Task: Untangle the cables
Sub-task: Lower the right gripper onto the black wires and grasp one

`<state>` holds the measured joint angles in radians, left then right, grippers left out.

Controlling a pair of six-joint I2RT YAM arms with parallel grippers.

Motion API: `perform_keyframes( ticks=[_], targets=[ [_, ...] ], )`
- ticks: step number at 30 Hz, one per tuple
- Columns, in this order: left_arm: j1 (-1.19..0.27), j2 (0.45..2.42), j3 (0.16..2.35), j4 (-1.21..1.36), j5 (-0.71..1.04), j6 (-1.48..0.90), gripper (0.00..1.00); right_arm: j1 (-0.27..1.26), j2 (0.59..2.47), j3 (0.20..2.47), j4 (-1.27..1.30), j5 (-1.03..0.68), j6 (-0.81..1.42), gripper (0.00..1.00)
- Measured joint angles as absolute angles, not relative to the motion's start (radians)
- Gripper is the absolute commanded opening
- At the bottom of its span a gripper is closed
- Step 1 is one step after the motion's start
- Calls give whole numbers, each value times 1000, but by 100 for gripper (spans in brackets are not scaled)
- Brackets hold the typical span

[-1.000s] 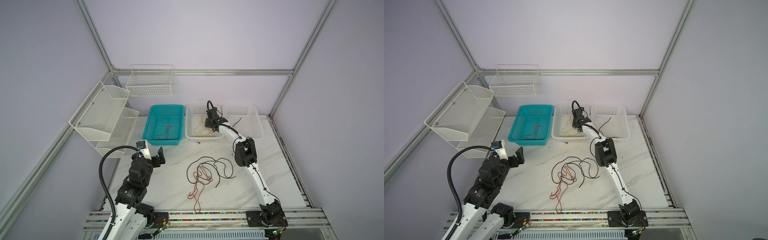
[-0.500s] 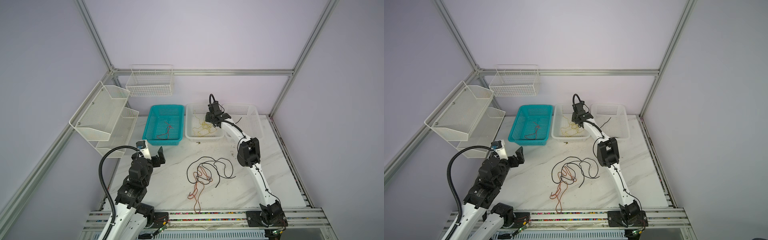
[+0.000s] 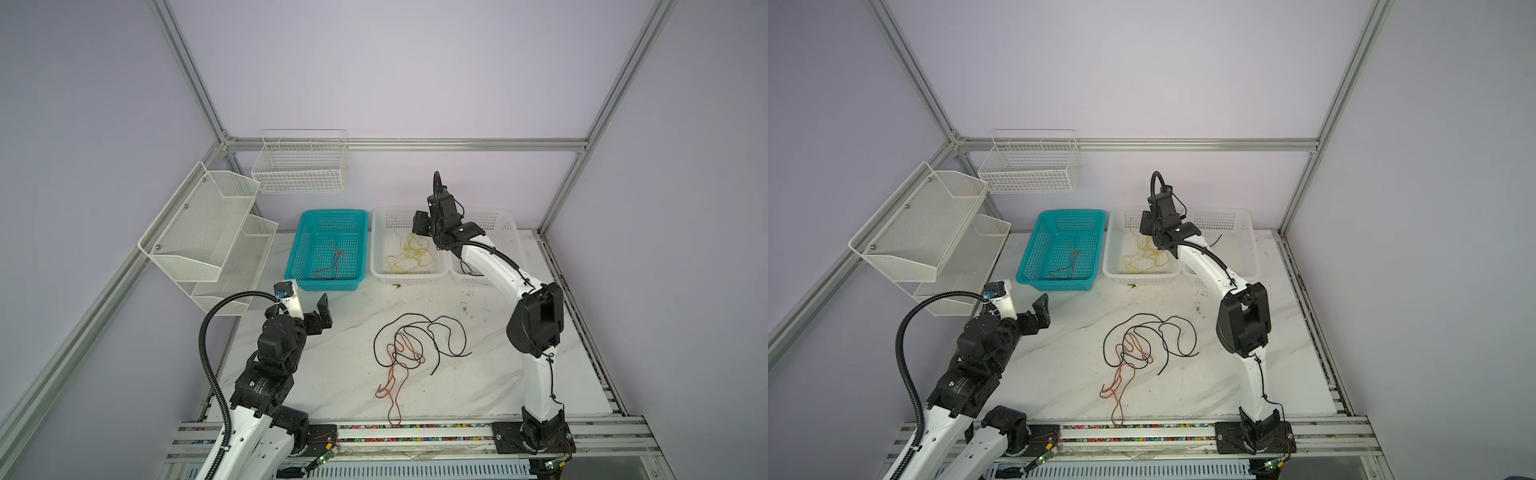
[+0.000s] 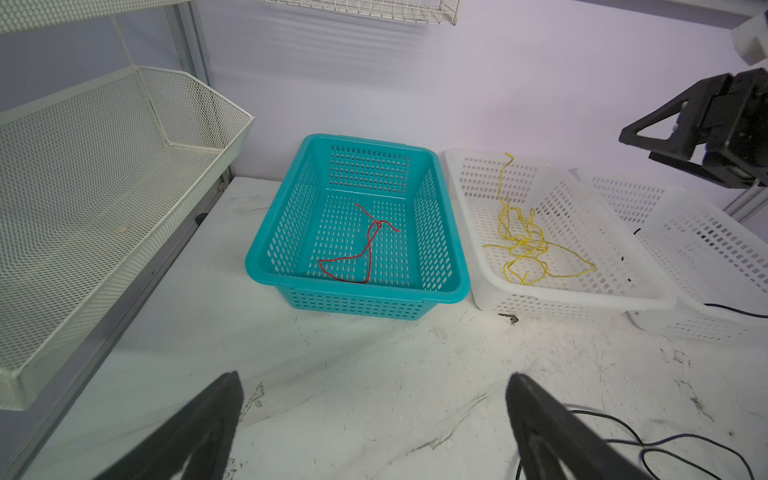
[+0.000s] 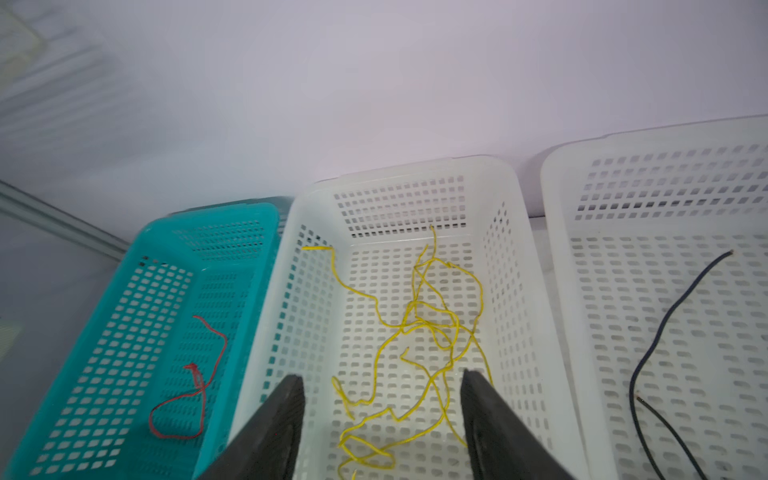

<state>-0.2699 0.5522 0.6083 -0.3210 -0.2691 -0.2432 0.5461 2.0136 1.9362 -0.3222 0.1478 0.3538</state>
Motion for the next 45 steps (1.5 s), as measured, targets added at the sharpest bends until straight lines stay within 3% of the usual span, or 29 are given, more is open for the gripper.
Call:
perform_keyframes(
  ticks=[11,20,28,45],
  targets=[
    [-278,552,608,-323,-188,-244,100,627,1476,1211,-171,145,371,65],
    [-284,555,609,-331,-145,-247,100,623,1228,870,-207,184,429,65],
    [-286,562,609,-331,-115,-247,100,623,1308,741,-242,197,515,60],
    [-290,585,609,-331,-107,-244,100,622,1562,750,-183,292,529,57]
  ],
)
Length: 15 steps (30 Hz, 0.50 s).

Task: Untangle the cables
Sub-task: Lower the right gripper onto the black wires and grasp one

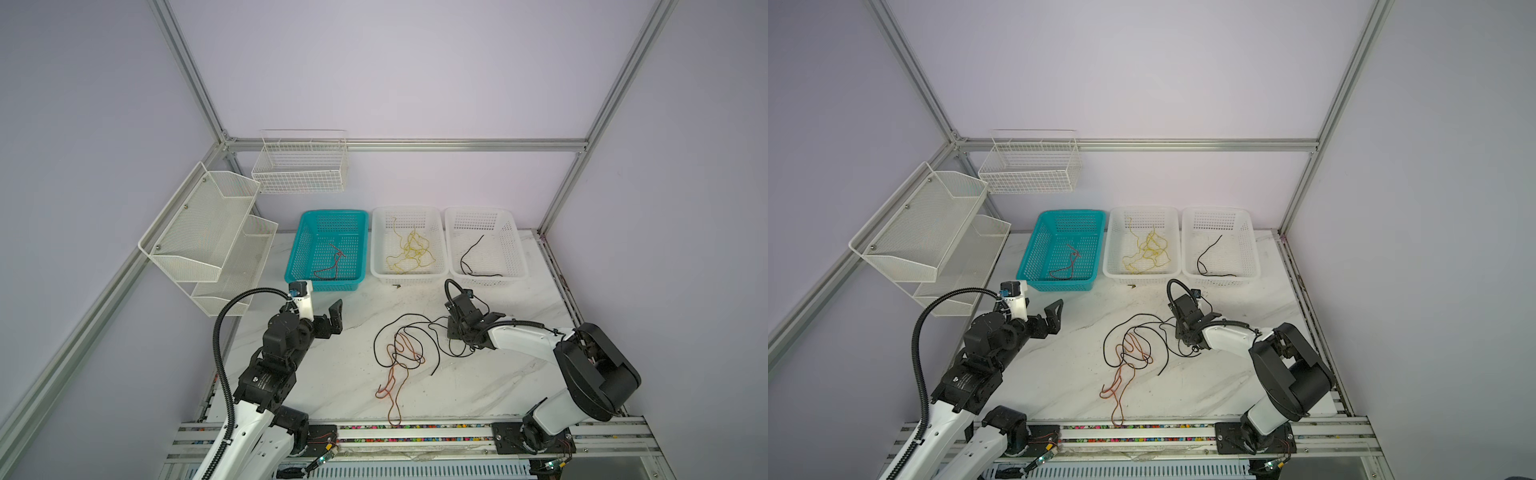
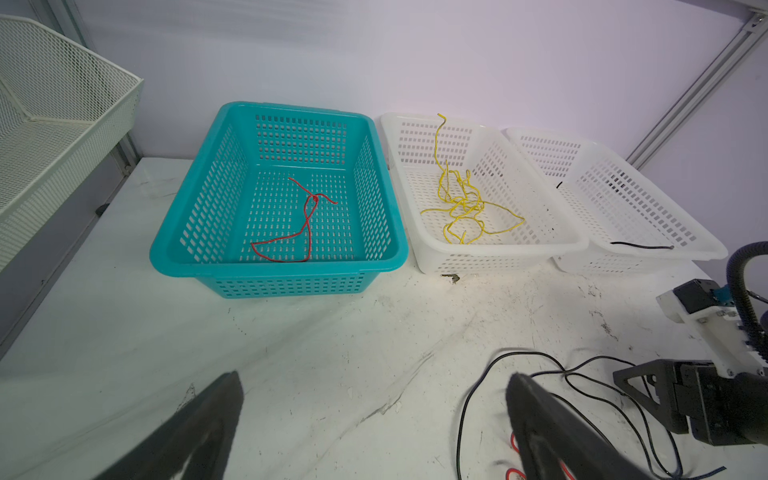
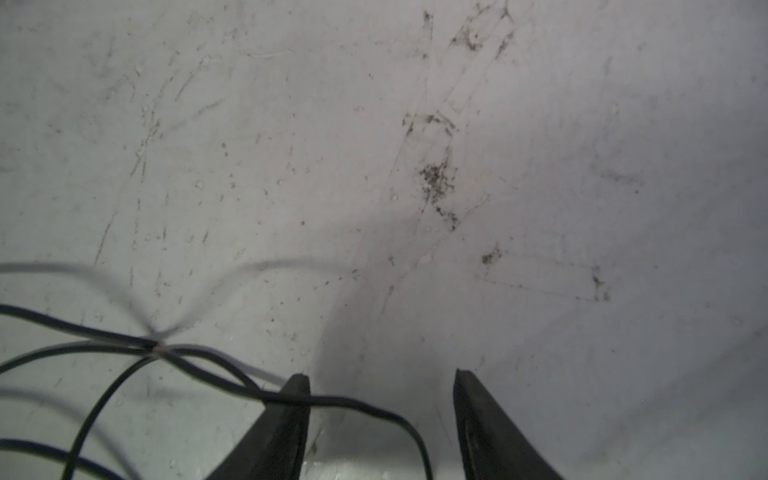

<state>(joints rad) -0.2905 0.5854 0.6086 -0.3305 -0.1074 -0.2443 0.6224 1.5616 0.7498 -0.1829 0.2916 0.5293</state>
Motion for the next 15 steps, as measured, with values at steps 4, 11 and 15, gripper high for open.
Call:
perform_keyframes(
  ticks=[4,11,15],
  targets=[
    [-290,589,609,-331,-107,-243,100,621,1578,757,-163,295,524,53],
    [-290,598,609,-331,-107,-243,100,617,1609,761,-136,285,501,31],
    [-290,598,609,-331,-107,-243,100,617,1613,764,-116,257,488,11]
  ],
)
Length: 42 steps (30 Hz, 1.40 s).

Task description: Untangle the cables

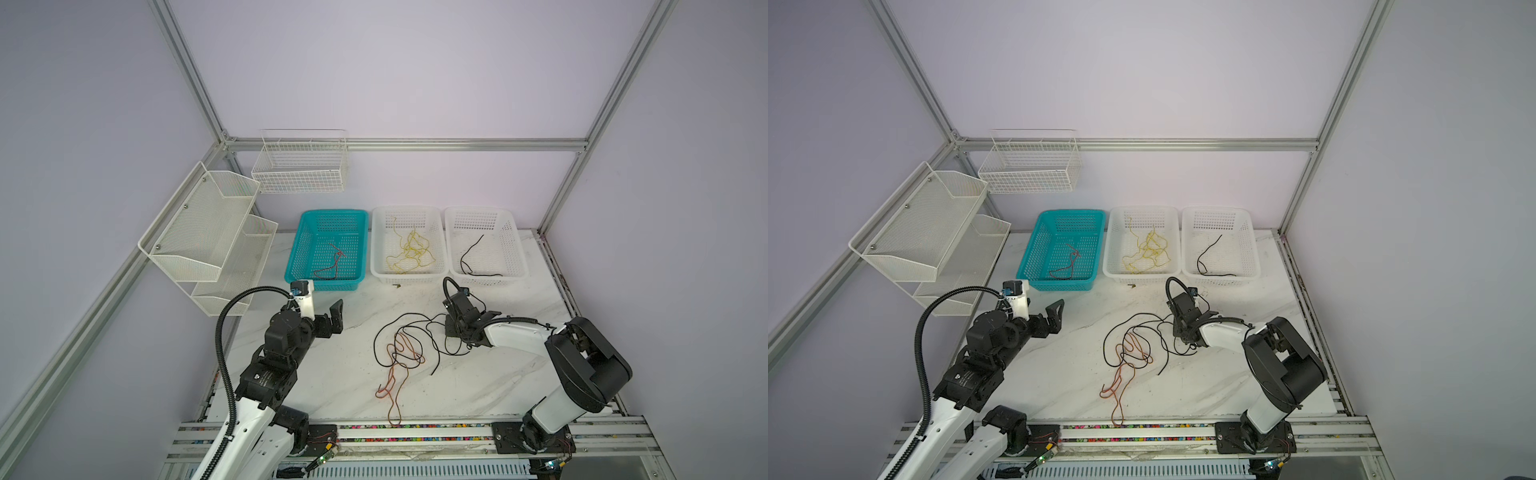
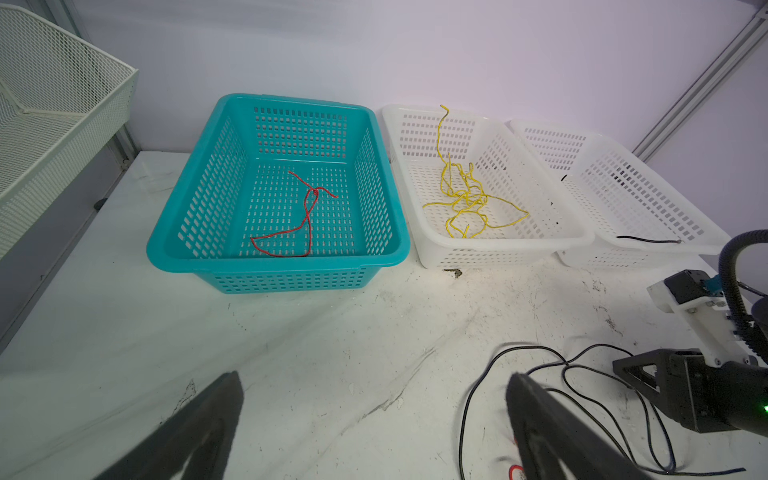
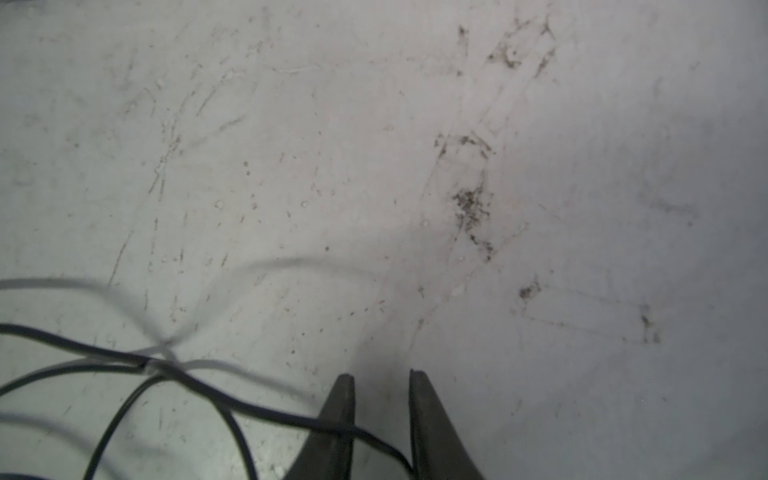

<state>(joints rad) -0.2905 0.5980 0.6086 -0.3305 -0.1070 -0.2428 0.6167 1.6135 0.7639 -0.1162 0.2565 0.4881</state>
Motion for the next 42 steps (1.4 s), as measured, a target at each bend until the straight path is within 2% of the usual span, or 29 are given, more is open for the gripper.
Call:
perform_keyframes(
  ticks=[4,13,28,42],
  targets=[
    [-290,598,609,-331,-107,-242,100,616,1617,767,-102,223,476,0],
    [-290,604,609,-331,-103,-242,100,616,1576,767,-92,175,454,0],
    [-292,608,609,-331,-87,-242,100,618,1146,966,-186,162,386,0],
    [-295,620,609,-331,-47,-242,100,628,986,1116,-188,-21,365,0]
  ],
)
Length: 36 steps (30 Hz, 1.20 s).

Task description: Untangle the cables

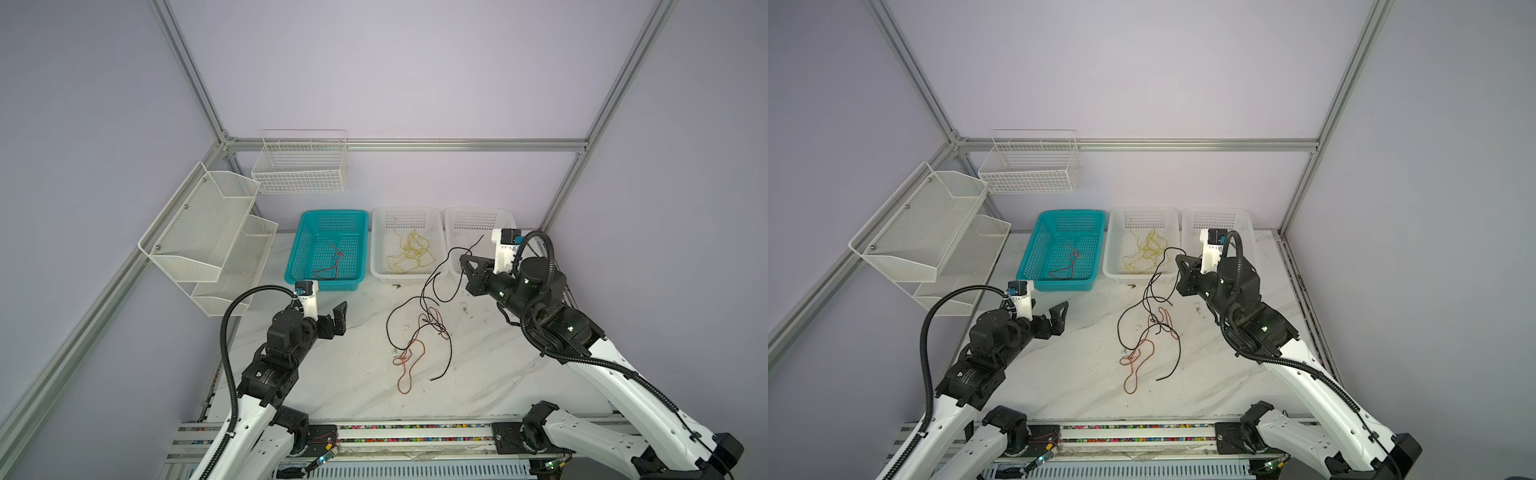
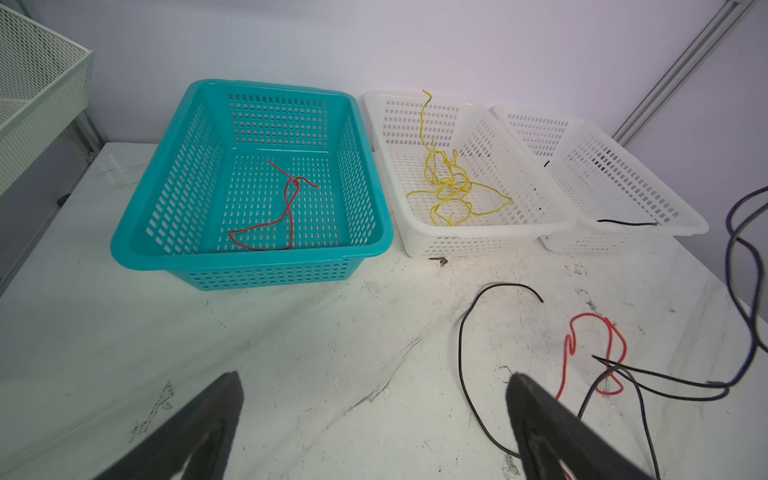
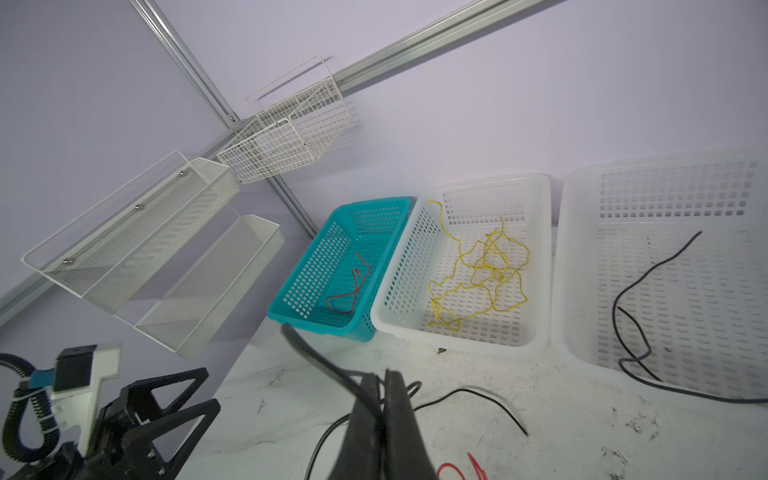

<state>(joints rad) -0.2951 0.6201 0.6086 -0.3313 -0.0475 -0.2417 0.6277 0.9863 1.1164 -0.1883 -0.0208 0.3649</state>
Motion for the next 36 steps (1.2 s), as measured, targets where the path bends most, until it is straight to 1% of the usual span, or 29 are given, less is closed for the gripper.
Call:
perform_keyframes(
  ticks=[12,16,22,24,28,30,36],
  targets=[
    [-295,629,609,-331,52,-242,100,628,970,1246,-139,-142,394,0],
    [-297,619,609,-298,169,-263,100,629,958,1251,-97,-190,413,0],
    [-317,659,595,-123,419,-427,100,629,959,1251,-77,-228,427,0],
    [-356,680,575,-65,468,-470,100,629,959,1251,-71,-235,433,0],
    [-476,695,540,-32,472,-482,100,629,962,1266,-65,-249,440,0],
    [-524,693,536,-27,464,-457,100,629,962,1278,-64,-253,443,0],
    [-601,734,536,-17,438,-307,100,629,962,1315,-57,-289,467,0]
  ],
)
